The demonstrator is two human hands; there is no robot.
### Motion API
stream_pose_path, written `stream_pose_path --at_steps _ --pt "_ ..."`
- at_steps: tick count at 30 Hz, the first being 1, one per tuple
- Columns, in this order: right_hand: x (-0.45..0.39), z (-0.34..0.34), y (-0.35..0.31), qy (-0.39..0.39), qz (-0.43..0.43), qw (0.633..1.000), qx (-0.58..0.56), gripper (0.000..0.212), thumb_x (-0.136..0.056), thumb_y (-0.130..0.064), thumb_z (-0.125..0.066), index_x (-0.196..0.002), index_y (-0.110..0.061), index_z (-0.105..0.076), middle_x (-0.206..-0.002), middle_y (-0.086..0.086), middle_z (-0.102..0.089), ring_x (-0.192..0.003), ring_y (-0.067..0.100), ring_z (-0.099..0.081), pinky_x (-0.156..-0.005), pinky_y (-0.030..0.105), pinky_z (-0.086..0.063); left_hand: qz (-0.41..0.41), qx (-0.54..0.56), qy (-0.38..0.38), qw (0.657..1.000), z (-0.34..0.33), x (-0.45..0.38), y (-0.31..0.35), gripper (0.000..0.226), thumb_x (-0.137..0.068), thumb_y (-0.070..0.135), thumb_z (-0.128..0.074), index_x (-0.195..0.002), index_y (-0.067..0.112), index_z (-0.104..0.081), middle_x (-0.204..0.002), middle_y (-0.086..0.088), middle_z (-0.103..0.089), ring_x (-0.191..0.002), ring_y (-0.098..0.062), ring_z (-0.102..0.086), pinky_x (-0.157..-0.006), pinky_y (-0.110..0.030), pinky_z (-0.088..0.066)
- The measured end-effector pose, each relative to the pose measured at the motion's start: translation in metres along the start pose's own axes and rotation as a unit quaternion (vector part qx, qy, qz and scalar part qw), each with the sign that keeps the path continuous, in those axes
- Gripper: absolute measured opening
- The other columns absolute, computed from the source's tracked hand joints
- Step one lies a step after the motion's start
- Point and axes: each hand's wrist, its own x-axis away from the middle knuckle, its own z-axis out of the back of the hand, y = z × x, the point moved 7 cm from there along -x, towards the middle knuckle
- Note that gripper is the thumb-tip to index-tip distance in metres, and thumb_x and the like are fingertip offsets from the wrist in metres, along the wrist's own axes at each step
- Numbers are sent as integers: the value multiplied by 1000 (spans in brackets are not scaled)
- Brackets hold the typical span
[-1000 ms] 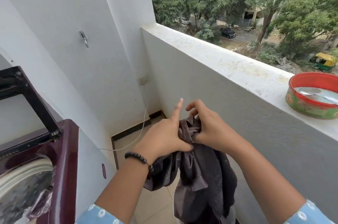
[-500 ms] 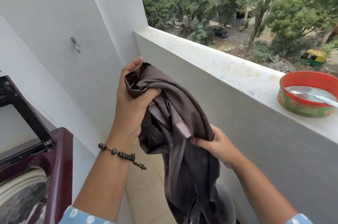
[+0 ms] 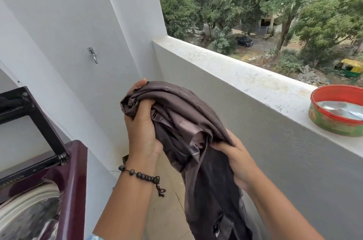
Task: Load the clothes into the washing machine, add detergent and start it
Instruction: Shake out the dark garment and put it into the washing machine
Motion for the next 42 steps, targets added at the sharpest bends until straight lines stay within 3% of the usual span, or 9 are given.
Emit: stream_pose_path --at_steps 5,14,20,24,26,28,31,36,42 --pt "9 -29 26 -122 -56 989 64 104 -56 -46 -91 -144 -27 -38 -139 -2 -57 -127 17 -55 -101 34 -48 9 1 104 995 3 9 -17 23 -95 0 -52 -109 14 -64 -103 -5 -70 -96 -17 -67 -98 -39 -54" --pt "-10 16 -21 39 90 976 194 63 -67 3 -70 -122 -23 -59 -104 -9 -73 -96 7 -67 -78 18 -51 171 -178 -67 967 57 40 -61 60 -78 25 -74 -134 16 -54 -135 -9 -62 -121 -22 -62 -91 -36 -52" --pt "-18 20 -49 -46 74 856 510 52 -77 -5 -71 -116 -36 -58 -102 -14 -68 -93 1 -64 -79 28 -52 149 -446 -251 846 60 41 -27 117 -45 71 -87 -142 62 -22 -159 21 -26 -146 9 -21 -116 -27 -23" --pt "-17 -20 -28 -175 64 751 634 58 -73 -14 -70 -122 -36 -47 -107 -10 -67 -94 14 -64 -78 41 -53 23 -670 -393 630 6 60 -37 140 -52 72 -81 -142 61 25 -165 19 2 -152 -5 16 -125 -47 4" --pt "-16 -33 -23 -198 66 742 637 78 -70 -10 -71 -136 -30 -34 -113 -5 -64 -95 14 -61 -76 33 -53 7 -702 -432 566 -7 70 -52 145 -58 68 -83 -142 54 35 -165 11 -17 -155 -17 -8 -125 -55 -4" --pt "-14 -35 -28 -192 70 768 607 83 -68 -7 -73 -137 -27 -30 -111 -10 -54 -87 -2 -54 -72 14 -46 9 -698 -419 581 -5 66 -59 141 -65 53 -85 -145 52 31 -143 3 -55 -125 -22 -57 -110 -48 -42" --pt "-10 -20 -32 -160 46 834 527 80 -71 -8 -74 -134 -34 -31 -118 -8 -48 -87 2 -57 -71 12 -45 13 -654 -372 659 3 58 -55 123 -70 31 -82 -150 56 9 -89 -2 -72 -76 -19 -68 -75 -45 -56" --pt "5 13 4 -170 -87 920 343 98 -76 -11 -83 -146 -44 -23 -137 -16 -50 -124 1 -52 -100 22 -46 19 -477 -318 819 7 42 -33 80 -75 3 -82 -137 41 -48 -97 5 -76 -91 -10 -73 -88 -30 -58" --pt "8 42 48 -28 -37 944 326 73 -74 -7 -83 -134 -31 -49 -123 -19 -65 -114 -1 -60 -96 27 -46 -41 -240 -217 945 -7 9 23 48 -77 -7 -70 -113 24 -70 -106 10 -75 -102 -8 -68 -89 -19 -52"
